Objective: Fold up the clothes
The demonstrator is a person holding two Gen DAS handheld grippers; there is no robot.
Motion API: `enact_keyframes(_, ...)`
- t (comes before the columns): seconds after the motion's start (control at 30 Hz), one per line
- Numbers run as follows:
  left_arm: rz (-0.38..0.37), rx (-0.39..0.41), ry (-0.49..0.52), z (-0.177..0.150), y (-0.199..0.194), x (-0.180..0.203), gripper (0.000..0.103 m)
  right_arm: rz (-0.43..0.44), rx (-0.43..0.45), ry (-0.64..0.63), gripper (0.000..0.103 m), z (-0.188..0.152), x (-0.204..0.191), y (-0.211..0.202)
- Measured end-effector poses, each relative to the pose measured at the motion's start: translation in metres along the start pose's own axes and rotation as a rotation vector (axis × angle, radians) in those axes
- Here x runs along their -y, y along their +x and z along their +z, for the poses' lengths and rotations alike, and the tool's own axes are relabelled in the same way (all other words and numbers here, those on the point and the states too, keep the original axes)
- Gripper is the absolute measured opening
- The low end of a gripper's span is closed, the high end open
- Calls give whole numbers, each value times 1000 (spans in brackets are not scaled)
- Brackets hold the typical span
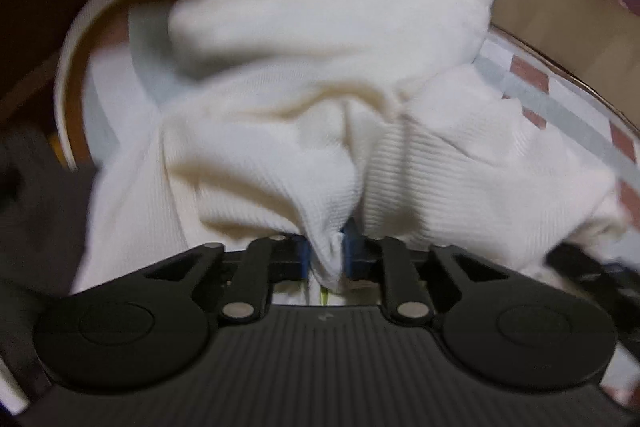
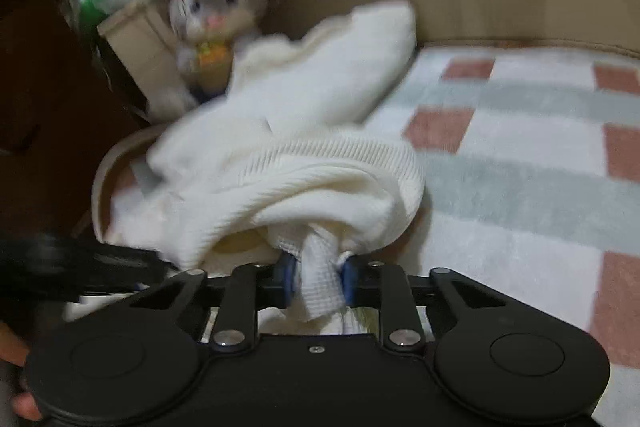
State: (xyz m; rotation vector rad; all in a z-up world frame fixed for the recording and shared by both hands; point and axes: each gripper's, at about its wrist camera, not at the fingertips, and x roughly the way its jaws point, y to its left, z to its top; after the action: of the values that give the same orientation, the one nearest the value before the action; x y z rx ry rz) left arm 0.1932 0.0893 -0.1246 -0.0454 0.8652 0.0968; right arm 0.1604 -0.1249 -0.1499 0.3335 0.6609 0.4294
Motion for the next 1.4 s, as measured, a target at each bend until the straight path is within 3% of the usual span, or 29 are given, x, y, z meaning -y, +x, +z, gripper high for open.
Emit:
enact_keyframes(0.07, -24, 70, 34, 1, -18, 8, 10, -50, 52, -69, 14, 10, -10, -26)
enact_keyframes(0.13, -72, 110, 38, 6, -36, 12, 9, -108, 110, -116, 10, 21, -17, -53)
enact_keyframes(0.27, -158, 176, -19, 11, -80, 8, 9, -267, 204, -159, 10, 43, -18, -99)
enact_keyframes(0.43, -175, 286, 31, 13, -127, 23, 9, -347, 256, -166, 9, 58, -24, -156)
enact_keyframes(0.53, -269, 316, 0, 15, -154, 24, 8, -434, 312, -202, 8, 74, -38, -195)
enact_keyframes(0.67, -361, 383, 13, 36, -199, 44, 7, -492, 398, -227, 8, 105, -50, -255)
enact_keyframes(0.9, -514, 553, 80, 67, -294, 85, 7, -513, 562, -291, 8, 156, -54, -365)
enact_keyframes(1.03, -591, 597, 140, 73, -334, 110, 7, -513, 586, -311, 8, 188, -47, -412)
enact_keyframes(1.13, -677, 557, 142, 77, -341, 121, 7, -441, 543, -215, 8, 208, -31, -444)
enact_keyframes(1.23, -676, 512, 173, 79, -317, 136, 8, -330, 431, -99, 9, 216, -3, -458)
enact_keyframes(1.33, -632, 427, 256, 89, -243, 171, 15, -410, 297, -174, 9, 211, 31, -421)
enact_keyframes(1.4, -570, 356, 284, 87, -190, 196, 32, -526, 194, -279, 11, 206, 64, -375)
